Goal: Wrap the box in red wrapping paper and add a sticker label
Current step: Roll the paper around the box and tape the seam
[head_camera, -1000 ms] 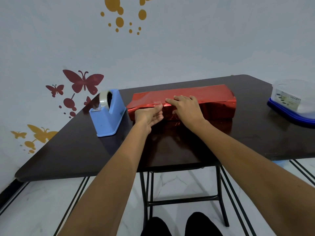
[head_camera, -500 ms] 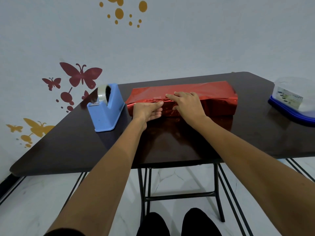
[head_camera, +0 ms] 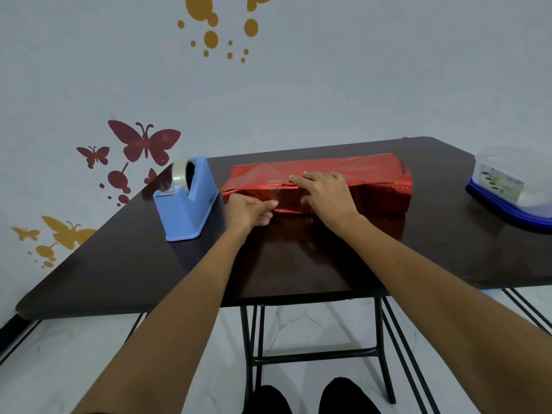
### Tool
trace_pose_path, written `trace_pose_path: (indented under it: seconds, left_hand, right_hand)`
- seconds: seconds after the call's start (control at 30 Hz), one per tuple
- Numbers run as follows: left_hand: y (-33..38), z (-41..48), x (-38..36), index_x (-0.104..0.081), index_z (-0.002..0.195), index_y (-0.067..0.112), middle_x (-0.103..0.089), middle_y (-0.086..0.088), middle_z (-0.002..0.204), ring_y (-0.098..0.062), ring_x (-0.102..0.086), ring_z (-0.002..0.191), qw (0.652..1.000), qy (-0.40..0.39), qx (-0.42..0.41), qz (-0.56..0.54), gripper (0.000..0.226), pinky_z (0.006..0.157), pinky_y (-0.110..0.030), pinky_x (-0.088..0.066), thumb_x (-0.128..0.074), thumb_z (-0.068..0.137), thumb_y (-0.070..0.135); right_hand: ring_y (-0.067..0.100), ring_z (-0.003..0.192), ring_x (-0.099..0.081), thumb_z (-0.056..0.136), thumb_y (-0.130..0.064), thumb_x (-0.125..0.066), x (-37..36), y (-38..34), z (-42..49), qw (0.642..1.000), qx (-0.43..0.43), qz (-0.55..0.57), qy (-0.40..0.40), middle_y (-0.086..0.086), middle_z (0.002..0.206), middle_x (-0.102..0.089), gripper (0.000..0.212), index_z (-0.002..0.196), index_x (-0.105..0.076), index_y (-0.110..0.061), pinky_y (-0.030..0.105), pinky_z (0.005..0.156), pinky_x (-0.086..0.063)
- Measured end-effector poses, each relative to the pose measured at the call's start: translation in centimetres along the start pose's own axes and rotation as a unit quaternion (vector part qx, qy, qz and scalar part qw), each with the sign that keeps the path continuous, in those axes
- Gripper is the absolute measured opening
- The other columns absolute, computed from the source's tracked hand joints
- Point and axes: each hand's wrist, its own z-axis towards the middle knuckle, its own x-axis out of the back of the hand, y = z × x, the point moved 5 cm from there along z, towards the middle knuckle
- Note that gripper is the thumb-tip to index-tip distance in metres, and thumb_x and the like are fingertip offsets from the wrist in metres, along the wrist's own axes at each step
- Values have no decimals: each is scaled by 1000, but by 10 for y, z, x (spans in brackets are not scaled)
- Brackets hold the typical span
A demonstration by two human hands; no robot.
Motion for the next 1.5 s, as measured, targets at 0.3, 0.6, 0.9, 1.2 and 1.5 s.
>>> trace_pose_path:
  seconds: [0.3, 0.6, 0.9, 1.2, 1.5]
  left_hand:
    - [7, -1, 3, -70, 68, 4, -66, -6, 57, -10, -58, 46, 981, -79, -80, 159, 40, 49, -15, -49, -69, 81, 41]
    - [1, 12, 13, -62, 56, 8, -60, -1, 53, -13, -55, 50, 935, -38, -66, 347, 44, 68, -29, -48, -71, 78, 46]
    - [7, 12, 6, -61, 54, 9, -59, 0, 49, -15, -56, 47, 929, -27, -69, 363, 59, 71, -32, -52, -56, 83, 60]
    - [65, -6, 22, -65, 113, 17, -66, -1, 114, -18, -57, 108, 903, 42, -308, 297, 43, 97, -33, -41, -73, 77, 40]
    - [26, 21, 11, -34, 146, 22, -28, 5, 154, -15, -25, 142, 866, -61, -288, 404, 75, 117, -42, -1, -70, 81, 34]
  right_hand:
    - [24, 132, -41, 92, -20, -55, 1, 1, 0, 1000, -1, 10, 12, 7, 143, -45, 53, 142, -40, -29, 40, 106, -23]
    - [23, 133, -40, 92, -21, -56, 1, 0, -1, 1000, 2, 9, -2, 6, 144, -44, 53, 141, -39, -30, 39, 107, -22]
    - [22, 134, -39, 93, -22, -54, 2, -1, -1, 1000, 4, 1, -8, 5, 145, -43, 53, 143, -37, -31, 38, 107, -21]
    - [22, 112, -56, 89, -36, -59, 20, -1, 3, 997, 39, -60, -42, 1, 123, -60, 75, 149, -17, -21, 35, 99, -35]
    - [15, 143, -22, 92, -42, -53, 27, 43, -26, 997, 6, -61, -50, -3, 156, -22, 68, 149, -21, -25, 37, 116, -16]
